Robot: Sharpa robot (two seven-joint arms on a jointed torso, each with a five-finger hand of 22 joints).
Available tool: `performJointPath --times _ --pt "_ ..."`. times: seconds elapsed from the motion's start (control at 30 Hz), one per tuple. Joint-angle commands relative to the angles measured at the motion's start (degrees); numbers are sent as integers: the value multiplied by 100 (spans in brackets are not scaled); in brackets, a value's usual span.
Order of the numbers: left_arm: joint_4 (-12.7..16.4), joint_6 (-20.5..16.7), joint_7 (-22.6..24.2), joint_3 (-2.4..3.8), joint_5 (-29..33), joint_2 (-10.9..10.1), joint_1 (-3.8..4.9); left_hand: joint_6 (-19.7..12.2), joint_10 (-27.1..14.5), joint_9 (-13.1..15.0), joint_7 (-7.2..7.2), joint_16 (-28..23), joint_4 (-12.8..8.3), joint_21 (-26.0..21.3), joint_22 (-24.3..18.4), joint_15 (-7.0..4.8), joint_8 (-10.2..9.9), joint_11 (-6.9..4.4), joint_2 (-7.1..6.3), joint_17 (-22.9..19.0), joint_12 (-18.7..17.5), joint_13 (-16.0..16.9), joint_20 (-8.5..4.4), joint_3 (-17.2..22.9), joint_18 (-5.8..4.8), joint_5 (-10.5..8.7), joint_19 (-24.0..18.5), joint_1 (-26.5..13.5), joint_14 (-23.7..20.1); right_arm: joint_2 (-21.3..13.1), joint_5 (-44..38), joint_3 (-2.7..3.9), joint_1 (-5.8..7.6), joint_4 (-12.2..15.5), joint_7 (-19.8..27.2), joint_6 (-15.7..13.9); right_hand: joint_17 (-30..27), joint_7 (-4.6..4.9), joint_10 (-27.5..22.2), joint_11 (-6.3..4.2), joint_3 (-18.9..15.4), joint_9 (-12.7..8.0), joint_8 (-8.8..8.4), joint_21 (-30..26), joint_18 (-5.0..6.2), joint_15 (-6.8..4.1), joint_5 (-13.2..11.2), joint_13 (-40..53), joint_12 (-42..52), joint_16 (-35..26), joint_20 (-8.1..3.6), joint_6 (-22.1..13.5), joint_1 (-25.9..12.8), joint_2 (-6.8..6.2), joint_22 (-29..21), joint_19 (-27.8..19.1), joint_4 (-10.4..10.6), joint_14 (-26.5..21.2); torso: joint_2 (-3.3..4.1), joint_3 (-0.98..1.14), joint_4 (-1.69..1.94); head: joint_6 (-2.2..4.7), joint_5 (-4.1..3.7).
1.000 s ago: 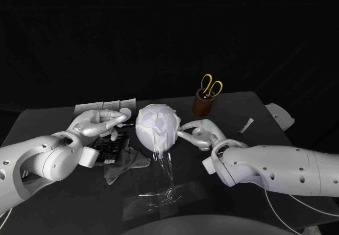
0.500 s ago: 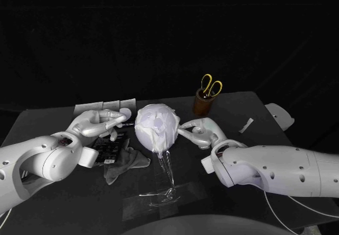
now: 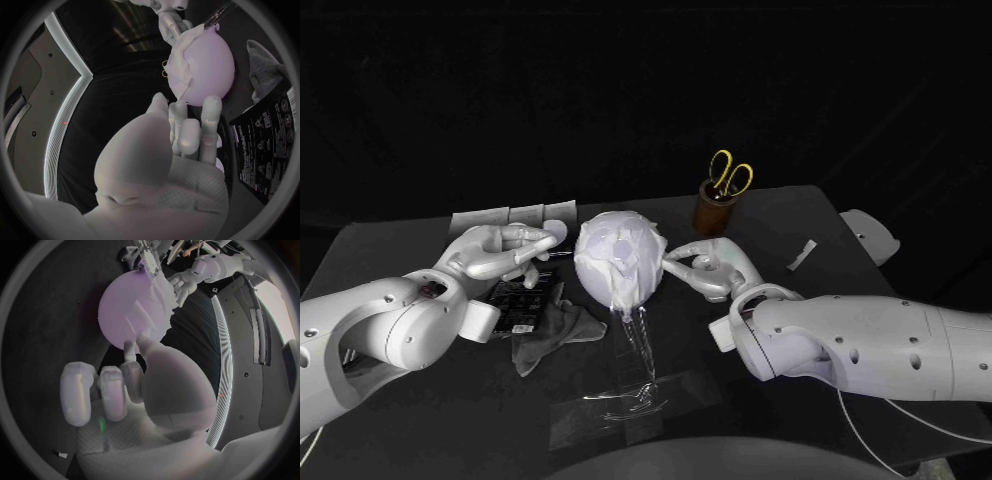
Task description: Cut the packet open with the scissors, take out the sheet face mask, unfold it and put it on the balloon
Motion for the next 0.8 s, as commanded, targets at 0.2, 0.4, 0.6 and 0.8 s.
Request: performJointPath --times 0.2,0.4,0.6,0.8 --pt "10 71 22 4 -13 9 0 -27 -39 10 -10 22 -18 20 15 -3 -25 -9 0 15 29 8 5 -14 21 20 43 65 26 25 -164 4 -2 8 -33 70 1510 -9 158 -70 -4 -7 -5 -4 4 -54 -8 902 2 20 -58 103 83 -18 1283 230 -51 607 -1 -1 1 -12 -5" --pt "14 72 20 4 -13 6 -1 -29 -41 10 -9 22 -20 22 16 -3 -26 -9 0 22 29 10 5 -12 21 20 42 77 28 48 -233 4 -2 9 -51 71 1510 -163 242 -194 184 36 153 62 -10 -141 -6 995 168 20 -111 403 355 174 1304 265 -213 607 0 -1 -1 -37 -15" --pt "16 77 10 4 -13 5 -1 -31 -47 11 -8 22 -21 26 21 -3 -26 -8 3 24 27 12 6 -8 21 20 43 96 27 61 -236 6 -2 -28 -7 -13 1510 -290 363 -316 502 183 390 151 -32 -264 -5 1127 401 20 -236 599 468 333 1332 312 -372 607 -3 -1 2 -48 -20" --pt "19 78 0 4 -13 0 -1 -33 -51 11 -8 21 -22 27 21 -2 -26 -8 5 26 26 13 6 -6 21 20 41 106 27 64 -229 9 -2 -41 19 -46 1510 -303 372 -333 682 278 495 153 -33 -286 -5 1127 397 20 -272 570 366 327 1332 313 -419 607 0 1 -2 -49 -11"
